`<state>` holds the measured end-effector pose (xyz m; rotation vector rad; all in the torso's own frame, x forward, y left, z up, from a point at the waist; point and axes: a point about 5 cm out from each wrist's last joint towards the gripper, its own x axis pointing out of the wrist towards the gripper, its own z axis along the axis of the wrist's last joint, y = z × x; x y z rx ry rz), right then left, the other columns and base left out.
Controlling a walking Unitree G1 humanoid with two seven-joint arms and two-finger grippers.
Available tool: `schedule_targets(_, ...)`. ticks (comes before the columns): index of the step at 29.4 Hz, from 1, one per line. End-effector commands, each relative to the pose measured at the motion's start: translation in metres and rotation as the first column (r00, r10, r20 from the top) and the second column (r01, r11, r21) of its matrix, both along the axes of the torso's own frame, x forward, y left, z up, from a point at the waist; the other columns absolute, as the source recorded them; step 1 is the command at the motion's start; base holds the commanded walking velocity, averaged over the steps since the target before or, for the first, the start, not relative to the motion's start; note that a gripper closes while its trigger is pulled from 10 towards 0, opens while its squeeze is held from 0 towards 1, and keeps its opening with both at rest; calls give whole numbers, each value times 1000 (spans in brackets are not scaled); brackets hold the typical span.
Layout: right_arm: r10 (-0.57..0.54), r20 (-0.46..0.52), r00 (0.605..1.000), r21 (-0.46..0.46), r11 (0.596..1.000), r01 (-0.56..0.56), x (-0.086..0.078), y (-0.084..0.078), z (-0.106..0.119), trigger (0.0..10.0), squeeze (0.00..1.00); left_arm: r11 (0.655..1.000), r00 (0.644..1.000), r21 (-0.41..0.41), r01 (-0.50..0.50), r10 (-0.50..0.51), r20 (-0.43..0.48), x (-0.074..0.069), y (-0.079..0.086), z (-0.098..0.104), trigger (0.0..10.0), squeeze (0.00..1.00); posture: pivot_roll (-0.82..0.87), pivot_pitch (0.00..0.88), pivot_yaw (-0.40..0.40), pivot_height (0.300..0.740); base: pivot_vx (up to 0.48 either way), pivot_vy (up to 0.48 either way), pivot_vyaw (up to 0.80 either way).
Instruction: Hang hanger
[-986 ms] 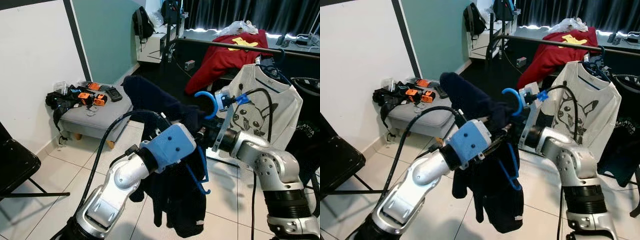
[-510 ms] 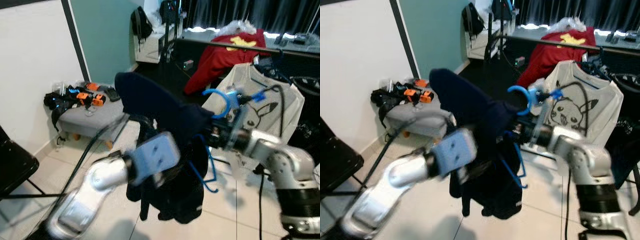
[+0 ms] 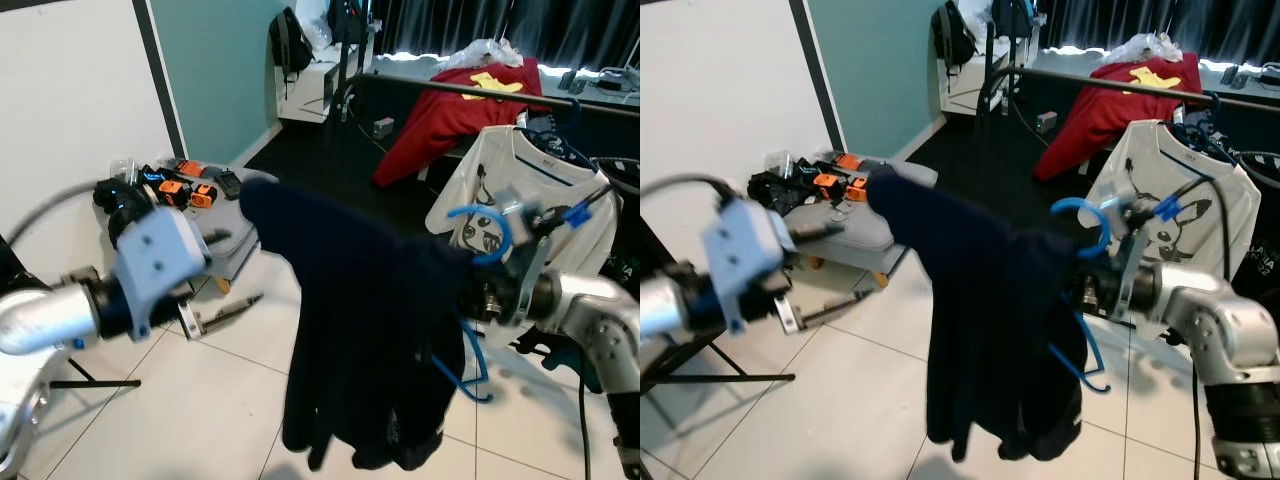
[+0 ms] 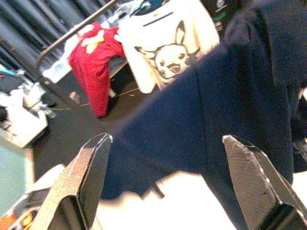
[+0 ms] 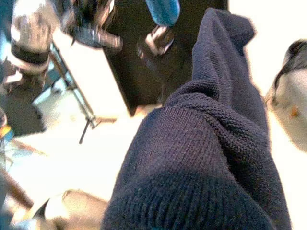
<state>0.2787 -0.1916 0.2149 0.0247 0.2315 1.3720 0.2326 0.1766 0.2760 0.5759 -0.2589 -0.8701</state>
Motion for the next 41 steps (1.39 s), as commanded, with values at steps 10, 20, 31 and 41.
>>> schedule_targets(10, 174, 85, 981, -141, 977, -161, -3, 27, -1, 10000, 0, 984, 982, 71, 162, -155, -104, -8, -15, -3, 10000, 0, -36, 2, 2, 740, 0, 0, 0)
schedule_targets(20, 292, 174, 940, -211, 944, -254, -8, 53, 7, 10000, 0, 977, 917, 121, 176, -119, -381, 1, -29, -51, 10000, 0, -44, 5, 15, 740, 0, 0, 0)
schedule_targets(31, 335, 201, 921, -234, 929, -287, -11, 62, 8, 10000, 0, 978, 913, 155, 139, -66, -404, 8, -28, -57, 0, 0, -41, 7, 19, 740, 0, 0, 0)
schedule_targets(41, 347, 211, 914, -266, 920, -288, -11, 65, 6, 10000, 0, 964, 898, 208, 163, -58, -437, 5, -28, -62, 0, 0, -43, 10, 20, 740, 0, 0, 0)
